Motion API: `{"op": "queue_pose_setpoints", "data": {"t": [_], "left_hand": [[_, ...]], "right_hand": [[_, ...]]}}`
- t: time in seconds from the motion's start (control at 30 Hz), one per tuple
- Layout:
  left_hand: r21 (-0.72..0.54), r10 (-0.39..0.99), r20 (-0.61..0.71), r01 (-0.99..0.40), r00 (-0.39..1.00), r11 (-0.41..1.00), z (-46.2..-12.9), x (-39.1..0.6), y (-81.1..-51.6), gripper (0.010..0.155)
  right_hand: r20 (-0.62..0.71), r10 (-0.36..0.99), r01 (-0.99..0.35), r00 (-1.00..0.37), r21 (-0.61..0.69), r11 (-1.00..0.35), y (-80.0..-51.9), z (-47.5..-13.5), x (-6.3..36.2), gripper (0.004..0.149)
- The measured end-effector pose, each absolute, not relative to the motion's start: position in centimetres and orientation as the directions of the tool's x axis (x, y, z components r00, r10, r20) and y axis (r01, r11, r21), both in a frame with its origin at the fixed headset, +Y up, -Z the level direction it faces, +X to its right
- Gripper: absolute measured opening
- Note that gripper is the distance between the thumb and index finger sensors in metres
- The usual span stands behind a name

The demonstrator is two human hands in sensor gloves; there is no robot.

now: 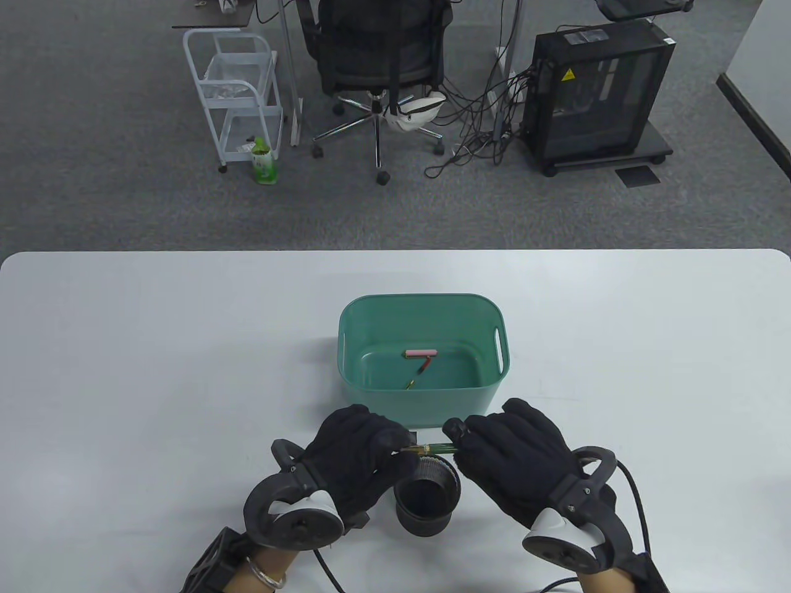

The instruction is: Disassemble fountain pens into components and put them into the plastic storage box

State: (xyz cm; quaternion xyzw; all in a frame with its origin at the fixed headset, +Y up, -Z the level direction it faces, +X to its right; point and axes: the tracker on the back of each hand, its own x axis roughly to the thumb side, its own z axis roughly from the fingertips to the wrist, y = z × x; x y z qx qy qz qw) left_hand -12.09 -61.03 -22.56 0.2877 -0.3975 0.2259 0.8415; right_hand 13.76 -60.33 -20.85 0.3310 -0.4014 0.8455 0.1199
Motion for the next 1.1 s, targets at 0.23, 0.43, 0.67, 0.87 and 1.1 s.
{"op": "queue_pose_setpoints", "data": {"t": [0.23,0.43,0.67,0.87,1.1], "left_hand": [[0.294,0.162,0.803,-0.618,0.573,0.729,-22.69,-12.17,-61.03,0.051],[0.294,0.167,0.805,-0.627,0.569,0.722,-22.75,-12.27,-61.01,0.053],[0.293,0.174,0.804,-0.635,0.568,0.715,-22.83,-12.4,-61.01,0.055],[0.292,0.171,0.805,-0.629,0.569,0.721,-22.8,-12.41,-61.08,0.058],[0.292,0.16,0.799,-0.607,0.579,0.739,-22.74,-12.33,-61.14,0.063]], "right_hand": [[0.659,-0.067,-0.468,-0.749,-0.598,-0.65,-60.35,-20.75,13.63,0.043],[0.661,-0.07,-0.469,-0.747,-0.598,-0.65,-60.37,-20.67,13.53,0.043],[0.664,-0.069,-0.468,-0.745,-0.594,-0.655,-60.41,-20.65,13.42,0.043],[0.664,-0.068,-0.469,-0.745,-0.593,-0.655,-60.41,-20.65,13.41,0.043],[0.658,-0.07,-0.462,-0.75,-0.597,-0.656,-60.4,-20.74,13.46,0.043]]}}
